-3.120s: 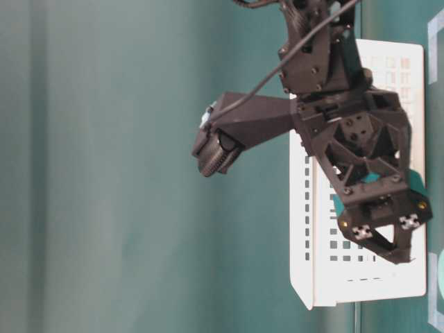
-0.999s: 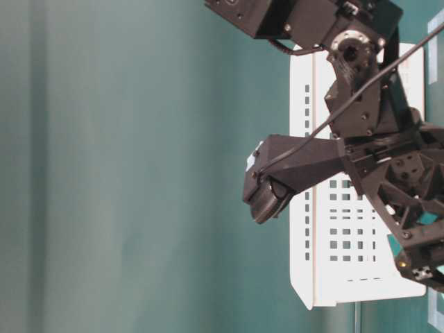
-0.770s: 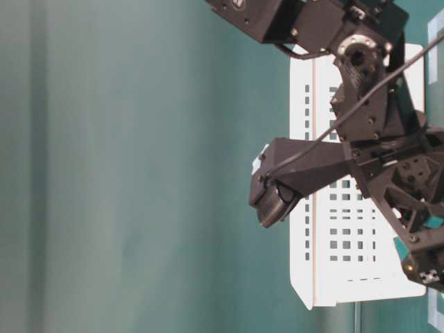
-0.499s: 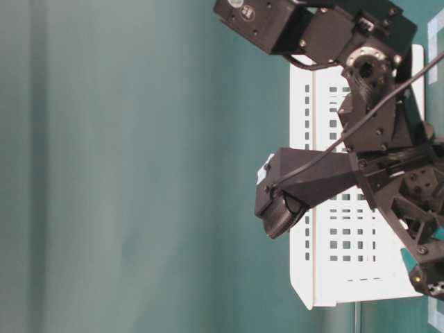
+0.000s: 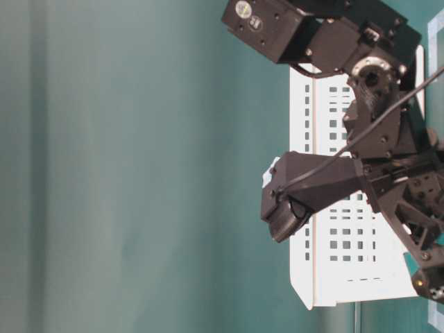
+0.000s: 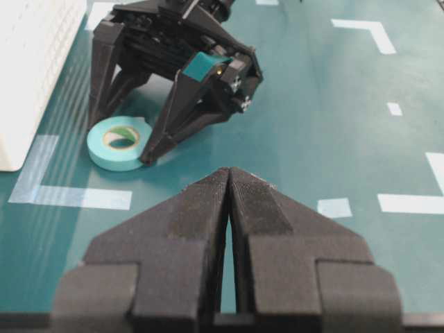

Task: Put the tape into the white basket.
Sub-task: 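Close the right gripper on the tape roll's edge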

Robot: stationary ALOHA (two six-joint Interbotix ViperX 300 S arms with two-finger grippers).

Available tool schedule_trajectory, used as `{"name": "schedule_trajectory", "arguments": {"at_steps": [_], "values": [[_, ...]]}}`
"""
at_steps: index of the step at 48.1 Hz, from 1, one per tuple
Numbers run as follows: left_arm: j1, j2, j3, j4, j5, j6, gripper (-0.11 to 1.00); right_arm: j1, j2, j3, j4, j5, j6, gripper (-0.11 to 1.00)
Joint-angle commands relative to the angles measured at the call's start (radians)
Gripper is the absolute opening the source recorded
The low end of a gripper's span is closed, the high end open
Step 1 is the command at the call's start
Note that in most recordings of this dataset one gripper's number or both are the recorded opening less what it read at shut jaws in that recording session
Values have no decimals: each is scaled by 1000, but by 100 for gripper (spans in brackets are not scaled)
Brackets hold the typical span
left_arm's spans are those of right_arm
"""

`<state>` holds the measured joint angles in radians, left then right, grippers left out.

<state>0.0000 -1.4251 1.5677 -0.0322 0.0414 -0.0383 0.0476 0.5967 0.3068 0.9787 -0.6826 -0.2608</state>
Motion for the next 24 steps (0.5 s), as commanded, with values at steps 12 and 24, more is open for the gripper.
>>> {"name": "schedule_trajectory", "arguments": {"at_steps": [12, 24], "values": [[3, 8, -14, 0, -5, 0, -11, -14, -6, -31, 0, 38, 3, 95], [3, 8, -14, 0, -5, 0, -11, -14, -6, -31, 9, 51, 3, 93]]}}
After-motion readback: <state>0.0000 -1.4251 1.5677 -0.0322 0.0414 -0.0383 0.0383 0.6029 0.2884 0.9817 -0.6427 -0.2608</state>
